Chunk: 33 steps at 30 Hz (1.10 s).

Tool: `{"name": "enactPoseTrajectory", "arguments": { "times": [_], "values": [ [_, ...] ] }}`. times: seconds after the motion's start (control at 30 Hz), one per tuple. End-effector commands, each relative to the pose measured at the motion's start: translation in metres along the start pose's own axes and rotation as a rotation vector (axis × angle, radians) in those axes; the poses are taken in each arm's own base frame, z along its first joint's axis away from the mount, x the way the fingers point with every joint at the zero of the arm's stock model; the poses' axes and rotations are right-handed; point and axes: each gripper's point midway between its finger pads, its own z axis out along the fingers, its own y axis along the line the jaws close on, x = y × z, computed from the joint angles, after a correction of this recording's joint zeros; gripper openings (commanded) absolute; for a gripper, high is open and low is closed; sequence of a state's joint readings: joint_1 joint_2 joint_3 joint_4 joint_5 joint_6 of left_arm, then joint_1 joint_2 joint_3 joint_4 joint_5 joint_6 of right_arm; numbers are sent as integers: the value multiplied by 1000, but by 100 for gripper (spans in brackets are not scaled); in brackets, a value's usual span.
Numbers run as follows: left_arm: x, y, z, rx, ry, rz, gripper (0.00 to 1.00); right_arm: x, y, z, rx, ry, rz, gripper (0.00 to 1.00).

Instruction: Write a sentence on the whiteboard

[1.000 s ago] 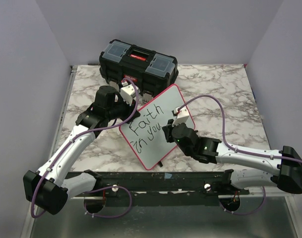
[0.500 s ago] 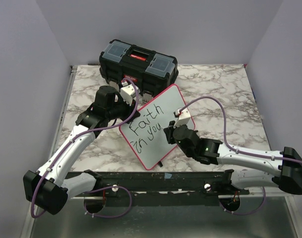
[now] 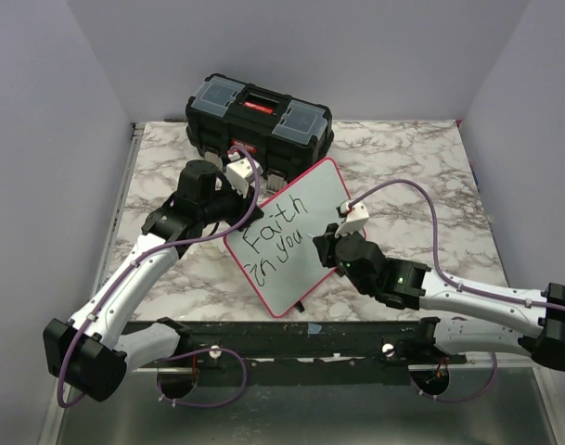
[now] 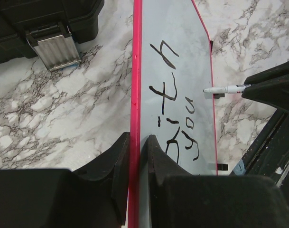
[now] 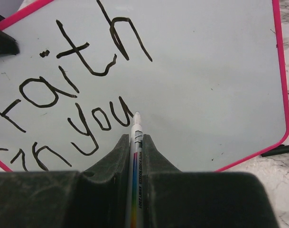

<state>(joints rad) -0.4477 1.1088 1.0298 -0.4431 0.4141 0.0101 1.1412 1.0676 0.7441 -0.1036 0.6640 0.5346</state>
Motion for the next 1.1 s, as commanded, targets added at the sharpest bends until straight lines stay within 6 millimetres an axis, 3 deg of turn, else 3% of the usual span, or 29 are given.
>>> {"name": "enactPoseTrajectory", "arguments": {
  "times": [0.0, 0.63, 1.07],
  "values": [
    [-10, 1, -4, -16, -36, 62, 0, -7, -2, 3, 26, -20, 9, 1],
    [-9, 1, -4, -17, -32, 61, 0, -15, 12, 22, 7, -29, -2, 1],
    [-9, 0, -4, -13, -32, 63, 0, -8, 1, 28, 46, -9, -5, 1]
  ]
}}
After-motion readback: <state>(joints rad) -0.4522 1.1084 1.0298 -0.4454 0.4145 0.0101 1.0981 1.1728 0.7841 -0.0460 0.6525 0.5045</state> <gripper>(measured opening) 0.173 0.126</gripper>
